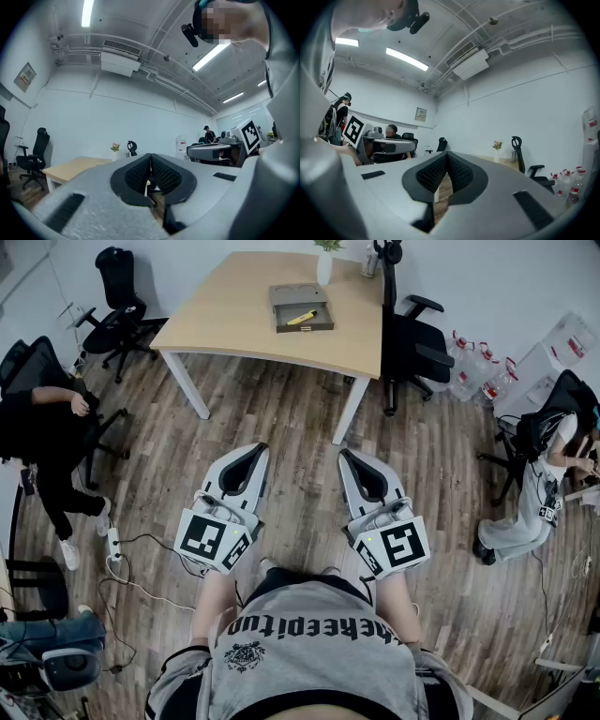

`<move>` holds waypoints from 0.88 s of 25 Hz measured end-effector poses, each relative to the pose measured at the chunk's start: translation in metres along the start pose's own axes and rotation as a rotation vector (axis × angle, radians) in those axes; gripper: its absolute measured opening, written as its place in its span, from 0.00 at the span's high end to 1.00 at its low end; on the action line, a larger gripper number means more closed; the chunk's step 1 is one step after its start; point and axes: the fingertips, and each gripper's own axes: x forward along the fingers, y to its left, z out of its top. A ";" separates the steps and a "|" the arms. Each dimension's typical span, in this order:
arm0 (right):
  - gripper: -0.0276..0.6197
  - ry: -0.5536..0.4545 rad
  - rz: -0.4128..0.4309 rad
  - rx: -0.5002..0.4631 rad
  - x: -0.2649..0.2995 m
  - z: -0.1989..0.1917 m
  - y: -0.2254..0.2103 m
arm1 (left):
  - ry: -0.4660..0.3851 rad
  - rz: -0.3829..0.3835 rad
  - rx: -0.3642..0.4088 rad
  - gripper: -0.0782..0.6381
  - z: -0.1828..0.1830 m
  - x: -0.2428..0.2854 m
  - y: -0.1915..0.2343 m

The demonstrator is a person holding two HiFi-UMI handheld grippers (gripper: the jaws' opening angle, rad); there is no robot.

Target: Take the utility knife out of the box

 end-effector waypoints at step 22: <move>0.95 -0.018 0.004 -0.014 0.064 -0.008 0.050 | -0.005 -0.004 -0.006 0.87 -0.009 -0.034 0.072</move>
